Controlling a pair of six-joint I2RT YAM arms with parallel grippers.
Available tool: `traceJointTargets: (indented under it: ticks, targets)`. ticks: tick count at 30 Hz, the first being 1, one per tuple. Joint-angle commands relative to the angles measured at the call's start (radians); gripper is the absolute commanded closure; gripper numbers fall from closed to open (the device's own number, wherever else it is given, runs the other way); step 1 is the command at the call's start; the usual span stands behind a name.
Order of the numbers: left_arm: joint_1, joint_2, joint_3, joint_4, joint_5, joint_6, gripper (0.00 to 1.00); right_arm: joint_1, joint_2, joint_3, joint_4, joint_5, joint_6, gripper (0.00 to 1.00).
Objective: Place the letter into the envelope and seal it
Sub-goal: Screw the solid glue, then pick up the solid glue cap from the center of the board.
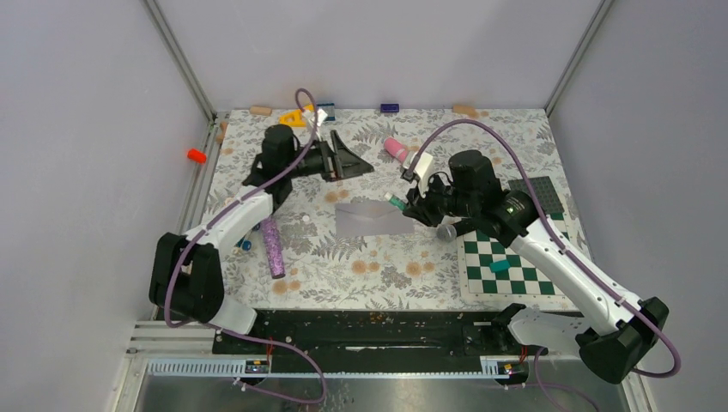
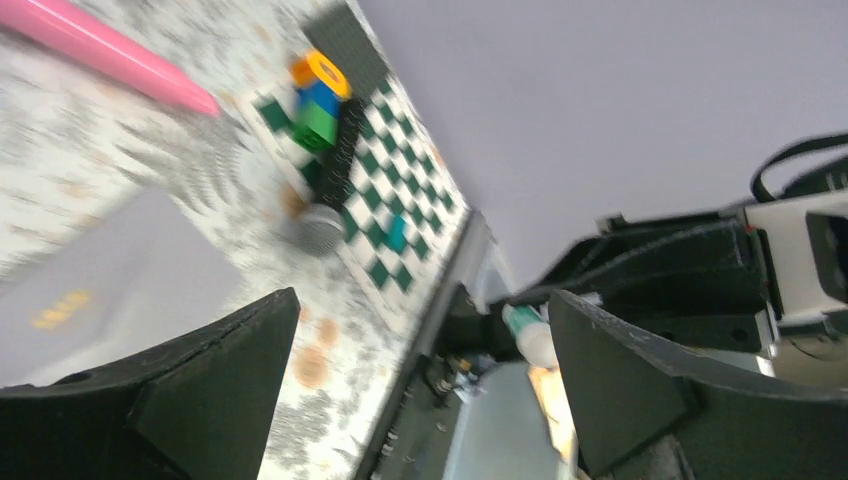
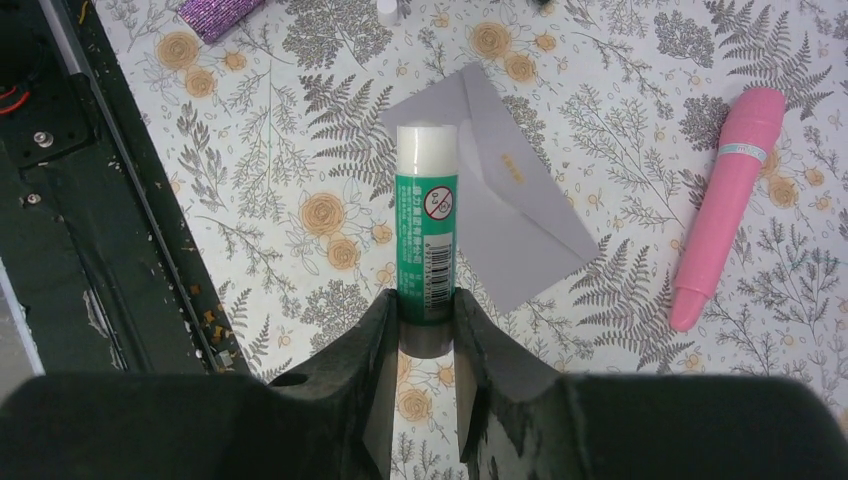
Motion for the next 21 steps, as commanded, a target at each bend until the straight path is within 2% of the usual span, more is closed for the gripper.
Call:
traceJointTargets:
  ticks: [1,3,6,9,14,21]
  targets:
    - [0.109,-0.076,0.152,-0.213,-0.066,0.265,0.01,0.01,-0.054,-0.025,-0.009,-0.029,-0.03,0.9]
    - [0.154,-0.077,0.235,-0.419,-0.157,0.468,0.01,0.01,-0.065,-0.034,-0.012,-0.039,-0.032,0.91]
    - [0.162,-0.047,0.373,-0.736,-0.34,0.737,0.01,0.009,-0.075,-0.045,-0.012,-0.056,-0.031,0.91]
    - [0.162,-0.019,0.422,-0.919,-0.463,0.901,0.01,0.009,-0.076,-0.045,-0.012,-0.062,-0.027,0.91]
    - [0.158,0.005,0.334,-1.056,-0.598,1.068,0.01,0.009,-0.088,-0.047,-0.012,-0.078,-0.029,0.91]
    - [0.128,0.081,0.239,-1.09,-0.674,1.184,0.01,0.009,-0.099,-0.073,-0.012,-0.084,-0.042,0.91]
